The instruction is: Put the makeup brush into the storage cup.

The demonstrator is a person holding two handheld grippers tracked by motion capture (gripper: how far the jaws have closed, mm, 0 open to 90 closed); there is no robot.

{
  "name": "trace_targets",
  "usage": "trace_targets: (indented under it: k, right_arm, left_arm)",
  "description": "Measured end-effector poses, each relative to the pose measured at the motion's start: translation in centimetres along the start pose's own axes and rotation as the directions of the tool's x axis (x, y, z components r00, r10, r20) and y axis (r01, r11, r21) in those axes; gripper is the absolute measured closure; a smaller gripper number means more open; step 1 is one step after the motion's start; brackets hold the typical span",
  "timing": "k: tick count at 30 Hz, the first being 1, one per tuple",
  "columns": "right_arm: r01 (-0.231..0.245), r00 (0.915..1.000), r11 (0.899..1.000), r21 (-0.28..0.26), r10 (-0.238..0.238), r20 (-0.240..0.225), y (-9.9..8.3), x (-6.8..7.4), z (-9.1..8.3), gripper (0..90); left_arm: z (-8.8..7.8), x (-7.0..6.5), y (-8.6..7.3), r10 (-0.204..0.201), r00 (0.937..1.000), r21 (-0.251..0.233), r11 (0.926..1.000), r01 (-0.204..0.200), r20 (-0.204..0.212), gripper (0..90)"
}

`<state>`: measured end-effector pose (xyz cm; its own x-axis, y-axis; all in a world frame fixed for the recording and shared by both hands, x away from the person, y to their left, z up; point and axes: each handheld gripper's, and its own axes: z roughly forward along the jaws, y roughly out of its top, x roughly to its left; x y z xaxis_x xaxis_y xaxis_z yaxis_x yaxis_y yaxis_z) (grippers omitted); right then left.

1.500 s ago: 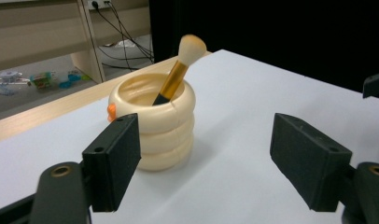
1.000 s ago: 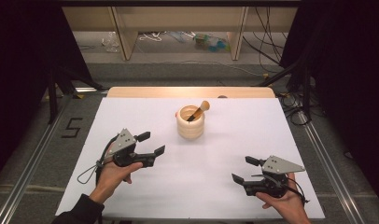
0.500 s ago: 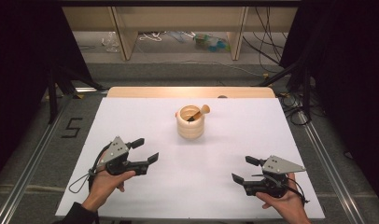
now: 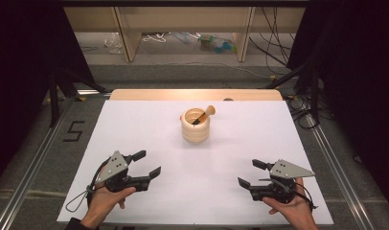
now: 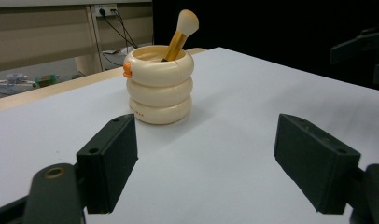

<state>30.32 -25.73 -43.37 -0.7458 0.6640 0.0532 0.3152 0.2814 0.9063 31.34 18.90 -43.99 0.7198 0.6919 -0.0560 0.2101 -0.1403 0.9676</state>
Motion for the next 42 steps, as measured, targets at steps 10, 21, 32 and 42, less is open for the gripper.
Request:
trace_targets:
  k: [10, 21, 32, 42]
  right_arm:
    - [0.003, 1.0000, 1.000, -0.005, -0.003, 0.007, -0.03, 0.00, 0.00, 19.2]
    - [0.012, 0.9999, 1.000, -0.027, -0.012, 0.009, -0.10, -0.06, 0.15, 19.2]
    - [0.014, 0.9999, 1.000, -0.007, -0.014, 0.010, -0.07, -0.07, 0.04, 19.2]
    - [0.007, 1.0000, 1.000, 0.003, -0.007, 0.001, -0.10, -0.06, 0.05, 19.2]
  left_arm:
    - [-0.64, -0.95, -0.70, 0.003, 1.0000, -0.010, 0.9999, -0.003, 0.001, 21.6]
    - [-0.65, -0.72, -0.82, -0.008, 1.0000, -0.015, 0.9999, 0.008, -0.005, 21.6]
    - [-0.65, -0.73, -0.82, -0.007, 1.0000, -0.008, 0.9999, 0.007, -0.005, 21.6]
    - [-0.56, -0.76, -0.80, -0.003, 1.0000, -0.008, 1.0000, 0.003, -0.003, 21.7]
